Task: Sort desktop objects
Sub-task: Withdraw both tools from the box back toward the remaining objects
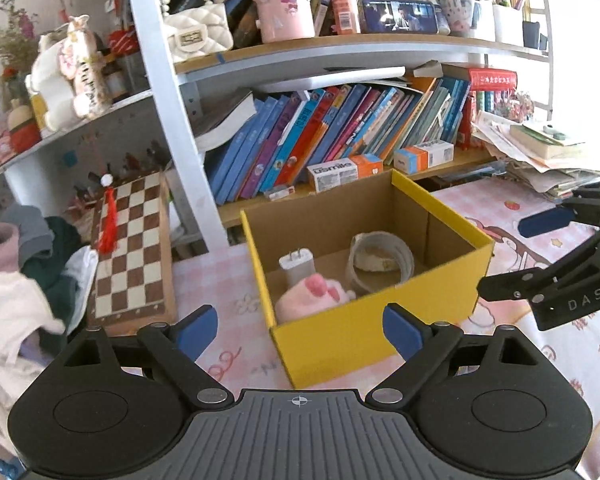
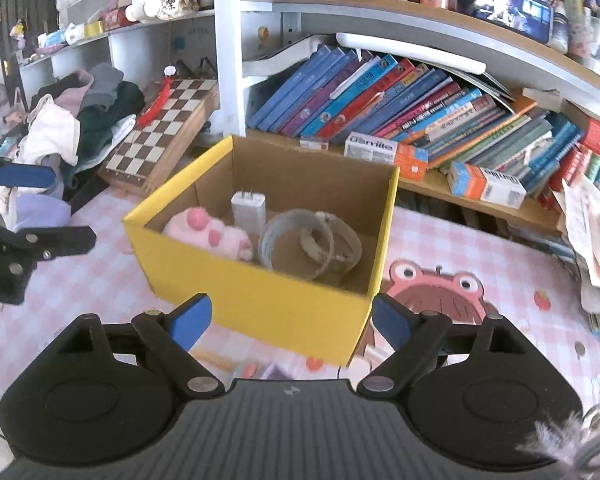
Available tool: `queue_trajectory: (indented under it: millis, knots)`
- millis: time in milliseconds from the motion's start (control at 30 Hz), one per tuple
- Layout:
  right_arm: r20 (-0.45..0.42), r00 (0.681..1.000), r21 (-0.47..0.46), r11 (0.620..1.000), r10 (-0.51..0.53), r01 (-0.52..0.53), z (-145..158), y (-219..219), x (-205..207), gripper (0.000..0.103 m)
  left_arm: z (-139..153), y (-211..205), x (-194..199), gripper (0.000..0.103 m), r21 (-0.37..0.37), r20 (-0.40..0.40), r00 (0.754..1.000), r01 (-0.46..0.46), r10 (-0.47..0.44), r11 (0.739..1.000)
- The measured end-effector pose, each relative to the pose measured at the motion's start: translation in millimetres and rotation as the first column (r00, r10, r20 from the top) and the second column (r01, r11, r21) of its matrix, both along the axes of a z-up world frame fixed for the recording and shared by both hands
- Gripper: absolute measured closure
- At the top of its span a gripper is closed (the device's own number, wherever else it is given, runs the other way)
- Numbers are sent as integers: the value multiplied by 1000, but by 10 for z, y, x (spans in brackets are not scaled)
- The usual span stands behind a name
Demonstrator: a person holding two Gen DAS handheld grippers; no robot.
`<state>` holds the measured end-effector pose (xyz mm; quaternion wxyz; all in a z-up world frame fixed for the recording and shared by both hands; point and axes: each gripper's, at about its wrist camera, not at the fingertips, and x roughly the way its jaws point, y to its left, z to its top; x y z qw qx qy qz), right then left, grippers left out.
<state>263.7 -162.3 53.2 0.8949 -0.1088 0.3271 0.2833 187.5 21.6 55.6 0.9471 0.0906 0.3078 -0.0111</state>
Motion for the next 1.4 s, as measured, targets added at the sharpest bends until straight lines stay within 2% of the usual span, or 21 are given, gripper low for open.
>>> queue_trajectory:
  millis: [300,700,867,1200,1400]
  knots:
    - [20,999,-40,998,-51,52,-137,-54,-617,13,-95,17,-461,11,-7,-7,1000,12,-12,1000]
    - [-16,990,-69,988,-143,141,-388,-103,-1255,12,-324,79,-956,11,-39,-58,998,16,-18,999]
    - [18,992,-126,984,-122,123,-491,-52,-1512,12,-463,91,-1136,11,-48,-94,996,8,-13,999]
    - [14,988,-125,980,-152,153,-617,-10,-1721,11,-620,-14,-1344,11,-64,-120,993,14,-21,998]
    - [17,995,-151,983,-103,105,-682,128,-1799,11,-743,-163,-1384,11,-32,-146,987,63,-67,998]
